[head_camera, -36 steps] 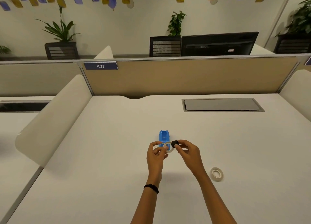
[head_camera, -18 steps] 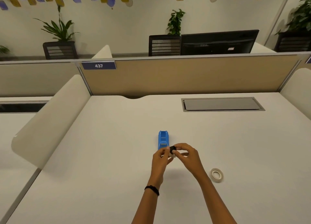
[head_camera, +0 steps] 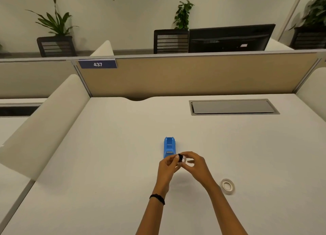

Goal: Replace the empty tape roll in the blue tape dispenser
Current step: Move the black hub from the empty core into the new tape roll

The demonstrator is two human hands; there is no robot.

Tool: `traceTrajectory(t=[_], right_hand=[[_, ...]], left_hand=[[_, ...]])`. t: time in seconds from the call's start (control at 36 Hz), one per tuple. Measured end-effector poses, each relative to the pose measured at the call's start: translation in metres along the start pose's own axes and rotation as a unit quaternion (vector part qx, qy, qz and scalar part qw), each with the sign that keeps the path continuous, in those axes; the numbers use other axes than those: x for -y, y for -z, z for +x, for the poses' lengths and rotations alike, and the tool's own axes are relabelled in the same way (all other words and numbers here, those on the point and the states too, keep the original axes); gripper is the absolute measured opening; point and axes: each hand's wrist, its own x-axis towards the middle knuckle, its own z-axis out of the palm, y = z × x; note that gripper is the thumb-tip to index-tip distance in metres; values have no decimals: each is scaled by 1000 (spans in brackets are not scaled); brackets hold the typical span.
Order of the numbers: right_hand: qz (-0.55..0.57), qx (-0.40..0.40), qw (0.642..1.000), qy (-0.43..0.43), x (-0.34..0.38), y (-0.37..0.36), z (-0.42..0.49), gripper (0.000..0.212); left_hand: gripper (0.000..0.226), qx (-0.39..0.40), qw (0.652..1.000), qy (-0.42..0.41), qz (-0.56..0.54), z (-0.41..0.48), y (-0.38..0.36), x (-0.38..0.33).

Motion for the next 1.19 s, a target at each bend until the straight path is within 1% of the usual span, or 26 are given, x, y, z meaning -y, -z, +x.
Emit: traceTrajectory(t=[0.08, 0.22, 0.39, 0.67, 0.81, 0.89, 1.08, 1.19], right_hand=[[-5, 4, 1000, -8, -5, -2, 4, 27], [-10, 10, 999, -29, -21, -4, 10, 30], [-6, -2, 998, -65, -48, 9, 13, 29], [-24, -53, 993, -100, -78, 43, 50, 28], [-55, -92, 989, -102, -84, 61, 77, 31], [-64, -113, 984, -120, -88, 69, 91, 32], [-56, -177, 973, -139, -91, 86, 107, 26], [-70, -176, 973, -129, -92, 95, 108, 25]], left_hand=[[26, -6, 1000, 6, 13, 3, 0, 2], [11, -21, 999, 33, 14, 12, 3, 11], [12, -27, 998, 56, 15, 19, 8, 17], [21, -24, 996, 79, 21, 30, 12, 26], [25, -31, 995, 91, 14, 35, 15, 30], [28, -35, 994, 98, 14, 37, 15, 32], [32, -34, 993, 109, 19, 41, 15, 35], [33, -29, 993, 110, 14, 40, 16, 33]])
